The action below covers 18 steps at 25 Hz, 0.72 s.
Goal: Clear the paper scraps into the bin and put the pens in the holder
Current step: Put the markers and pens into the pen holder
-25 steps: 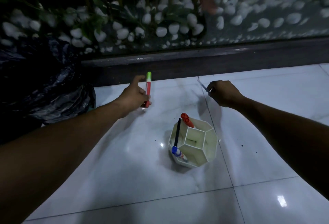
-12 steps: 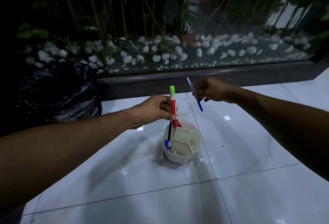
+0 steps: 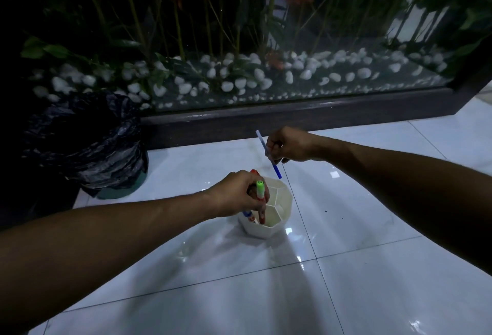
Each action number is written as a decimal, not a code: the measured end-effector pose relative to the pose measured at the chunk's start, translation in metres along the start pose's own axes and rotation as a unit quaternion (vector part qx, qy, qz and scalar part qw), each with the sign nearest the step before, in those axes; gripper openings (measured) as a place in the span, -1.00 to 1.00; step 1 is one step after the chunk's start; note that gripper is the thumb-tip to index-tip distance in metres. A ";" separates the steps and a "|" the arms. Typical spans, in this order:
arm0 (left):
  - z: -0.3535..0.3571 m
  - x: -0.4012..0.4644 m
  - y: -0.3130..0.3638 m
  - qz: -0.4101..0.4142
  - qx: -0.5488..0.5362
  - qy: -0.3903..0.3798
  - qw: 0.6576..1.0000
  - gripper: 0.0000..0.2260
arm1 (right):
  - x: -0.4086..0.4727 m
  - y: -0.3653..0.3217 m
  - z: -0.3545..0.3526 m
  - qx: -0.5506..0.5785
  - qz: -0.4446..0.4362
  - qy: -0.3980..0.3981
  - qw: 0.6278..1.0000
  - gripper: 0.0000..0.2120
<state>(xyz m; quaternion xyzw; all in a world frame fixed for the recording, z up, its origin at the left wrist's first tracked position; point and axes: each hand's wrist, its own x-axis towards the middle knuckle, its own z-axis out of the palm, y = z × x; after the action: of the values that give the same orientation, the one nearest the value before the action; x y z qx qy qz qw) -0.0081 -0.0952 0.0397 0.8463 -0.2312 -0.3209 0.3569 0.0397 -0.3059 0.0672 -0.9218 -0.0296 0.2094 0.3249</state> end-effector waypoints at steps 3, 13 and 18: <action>-0.004 0.004 -0.003 0.028 0.014 0.019 0.999 -0.78 | 0.001 0.002 0.006 -0.006 -0.010 0.005 1.000 -0.93; -0.041 0.006 -0.033 0.016 -0.015 0.103 0.994 -0.91 | 0.012 0.009 0.027 -0.065 -0.020 -0.045 0.997 -0.88; -0.052 0.012 -0.063 -0.070 0.040 0.064 0.995 -0.84 | 0.011 0.016 0.017 -0.160 -0.020 -0.031 0.986 -0.80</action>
<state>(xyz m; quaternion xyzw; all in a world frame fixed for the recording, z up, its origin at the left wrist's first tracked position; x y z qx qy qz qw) 0.0471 -0.0390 0.0155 0.8927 -0.1605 -0.2806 0.3139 0.0410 -0.3066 0.0413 -0.9542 -0.0913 0.2243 0.1759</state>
